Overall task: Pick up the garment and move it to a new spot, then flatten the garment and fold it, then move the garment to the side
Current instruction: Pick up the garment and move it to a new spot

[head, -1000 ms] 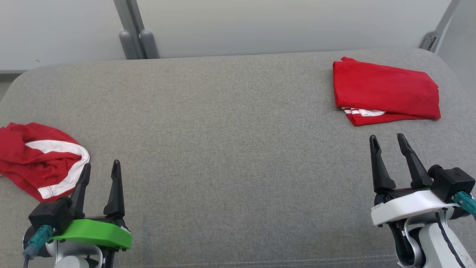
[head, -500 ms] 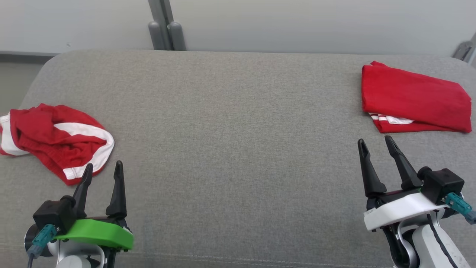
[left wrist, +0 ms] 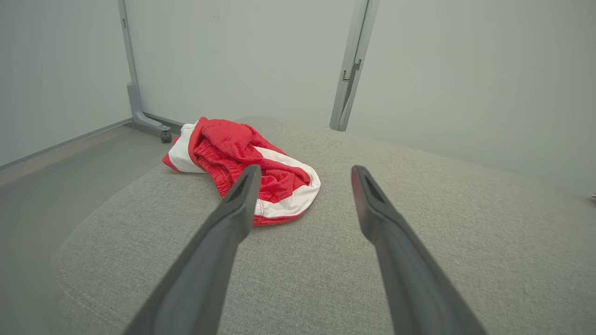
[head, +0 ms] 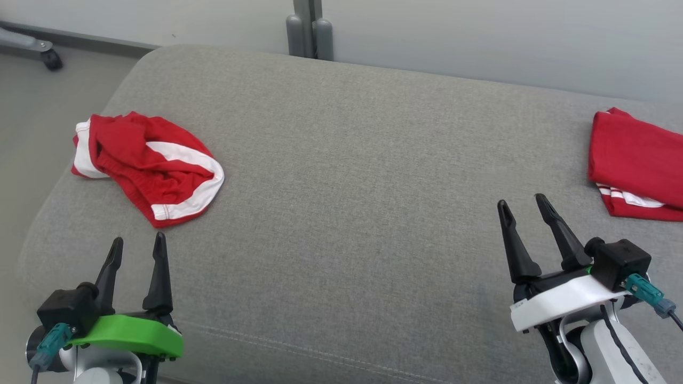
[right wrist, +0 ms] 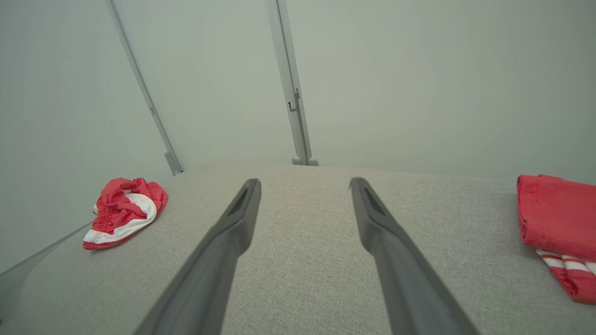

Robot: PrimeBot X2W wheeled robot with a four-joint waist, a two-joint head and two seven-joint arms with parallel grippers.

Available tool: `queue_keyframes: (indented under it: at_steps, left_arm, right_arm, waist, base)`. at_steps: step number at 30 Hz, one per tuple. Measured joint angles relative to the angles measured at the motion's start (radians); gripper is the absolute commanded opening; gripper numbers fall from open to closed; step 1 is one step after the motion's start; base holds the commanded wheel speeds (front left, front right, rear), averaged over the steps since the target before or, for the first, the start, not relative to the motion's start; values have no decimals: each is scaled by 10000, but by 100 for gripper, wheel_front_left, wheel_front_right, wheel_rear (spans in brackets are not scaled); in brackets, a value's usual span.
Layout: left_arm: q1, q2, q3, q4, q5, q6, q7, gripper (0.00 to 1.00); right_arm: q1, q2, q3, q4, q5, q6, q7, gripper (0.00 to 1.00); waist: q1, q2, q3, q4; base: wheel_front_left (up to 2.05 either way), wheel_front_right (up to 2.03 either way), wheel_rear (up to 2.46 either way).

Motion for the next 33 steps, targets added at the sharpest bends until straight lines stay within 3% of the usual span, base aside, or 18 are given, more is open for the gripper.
queue_keyframes:
  at_steps: [11,23,27,33]
  left_arm:
    - [-3,0,362,19,-13,-2,2,100]
    - [-5,19,589,-65,-13,-2,0,100]
    - [-232,234,489,-123,-12,-4,2,100]
    - [-1080,1055,353,-69,209,-15,67,100]
  right_arm:
    - [-243,48,330,142,-77,127,0,100]
    - [-456,90,627,234,-255,217,0,100]
    - [-520,77,677,224,-337,219,0,100]
    - [-792,-75,844,215,-522,249,0,100]
  waist:
    - [0,0,112,896]
    - [0,0,153,814]
    - [0,0,213,701]
    - [0,0,354,485]
  base:
    - [0,0,0]
    - [0,0,0]
    - [0,0,0]
    - [0,0,0]
